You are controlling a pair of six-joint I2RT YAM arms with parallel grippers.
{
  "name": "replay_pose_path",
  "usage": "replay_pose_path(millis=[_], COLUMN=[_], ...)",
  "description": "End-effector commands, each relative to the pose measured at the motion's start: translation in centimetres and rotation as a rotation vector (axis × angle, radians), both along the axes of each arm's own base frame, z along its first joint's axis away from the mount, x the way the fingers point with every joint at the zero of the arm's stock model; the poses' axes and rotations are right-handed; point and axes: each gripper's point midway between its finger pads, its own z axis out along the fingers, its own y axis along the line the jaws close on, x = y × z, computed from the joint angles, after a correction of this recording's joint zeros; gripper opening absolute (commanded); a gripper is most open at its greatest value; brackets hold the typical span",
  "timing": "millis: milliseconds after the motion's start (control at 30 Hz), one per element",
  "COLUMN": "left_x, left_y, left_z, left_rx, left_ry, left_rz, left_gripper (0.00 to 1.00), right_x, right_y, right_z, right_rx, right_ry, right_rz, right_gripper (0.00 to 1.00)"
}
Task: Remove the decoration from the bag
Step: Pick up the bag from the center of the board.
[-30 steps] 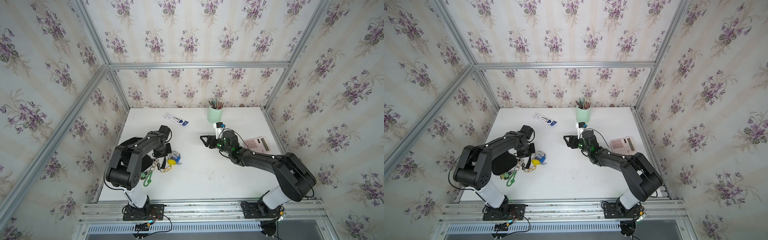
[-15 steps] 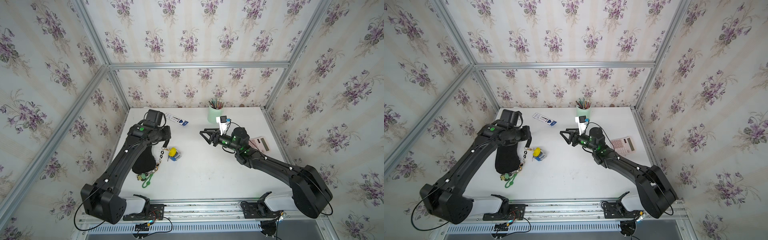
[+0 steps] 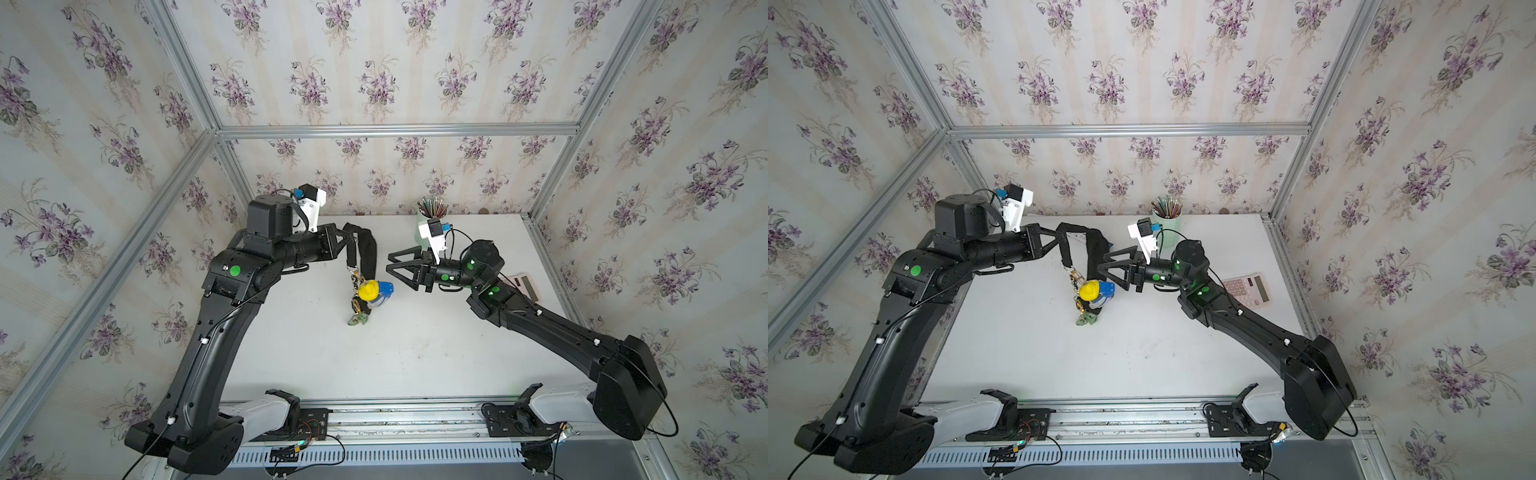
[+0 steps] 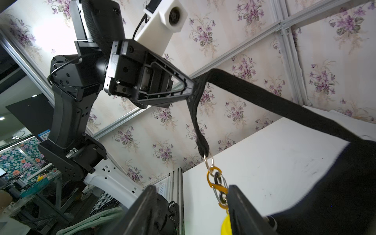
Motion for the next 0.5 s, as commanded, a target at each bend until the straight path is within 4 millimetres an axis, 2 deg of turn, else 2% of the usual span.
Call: replay_pose_path(millis=[0,267,400,467], left_x=[-0.9,-1.7,-1.4,-1.7], left_y=[-2.0,-3.4,-3.0,-2.9], left_z=[3.5,4.8,4.7,5.4], left_rx=[-0.134,-0.232,-0.254,-0.276], left_ry=[-0.072,-0.09,-0.08,-0.105], left_rz=[-0.114,-0.182,-0.11,-0.107], left_gripper=[0.0,0.0,0.0,0.0], right_x=[-0.2,-0.8,-2.0,-2.0], right_y=[0.3,0.6,1.3,1.9], right_z=[-0.1,0.0,0.1,-0.2], right_rx=[-0.014,-0.021,-0.011,-0.018], right_ry=[-0.026,-0.052,-0.079,-0.088], right_rz=[0.002,0.021,0.054,0.033], right_gripper=[0.6,0.59,0.58,0.57])
